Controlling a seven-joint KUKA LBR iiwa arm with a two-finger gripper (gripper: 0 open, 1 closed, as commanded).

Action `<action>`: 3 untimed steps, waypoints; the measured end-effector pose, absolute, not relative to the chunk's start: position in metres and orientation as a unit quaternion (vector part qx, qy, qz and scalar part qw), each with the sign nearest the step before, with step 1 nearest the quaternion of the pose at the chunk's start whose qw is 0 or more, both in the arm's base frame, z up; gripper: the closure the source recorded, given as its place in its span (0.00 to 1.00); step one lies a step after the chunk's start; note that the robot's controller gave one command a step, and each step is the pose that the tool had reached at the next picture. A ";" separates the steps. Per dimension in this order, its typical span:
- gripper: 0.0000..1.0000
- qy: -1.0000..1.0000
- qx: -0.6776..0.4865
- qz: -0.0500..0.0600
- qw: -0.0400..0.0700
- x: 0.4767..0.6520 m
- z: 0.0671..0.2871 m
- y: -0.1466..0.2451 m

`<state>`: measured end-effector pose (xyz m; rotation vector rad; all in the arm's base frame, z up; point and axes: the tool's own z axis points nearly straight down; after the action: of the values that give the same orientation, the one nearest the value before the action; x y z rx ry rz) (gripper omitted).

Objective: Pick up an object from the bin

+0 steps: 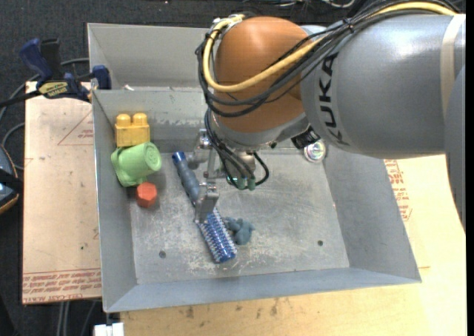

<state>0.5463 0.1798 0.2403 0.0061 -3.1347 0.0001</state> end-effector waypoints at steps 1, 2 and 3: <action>0.00 -0.990 -0.144 -0.004 -0.001 0.583 0.073 0.121; 0.00 -0.990 -0.143 -0.002 -0.001 0.584 0.076 0.123; 0.00 -0.990 -0.142 -0.001 0.000 0.585 0.077 0.124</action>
Offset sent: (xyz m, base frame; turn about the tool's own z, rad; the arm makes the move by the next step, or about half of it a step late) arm 0.0341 -0.0616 -0.1703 0.2940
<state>0.5850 0.1240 0.0771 -0.4473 -3.1105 -0.0040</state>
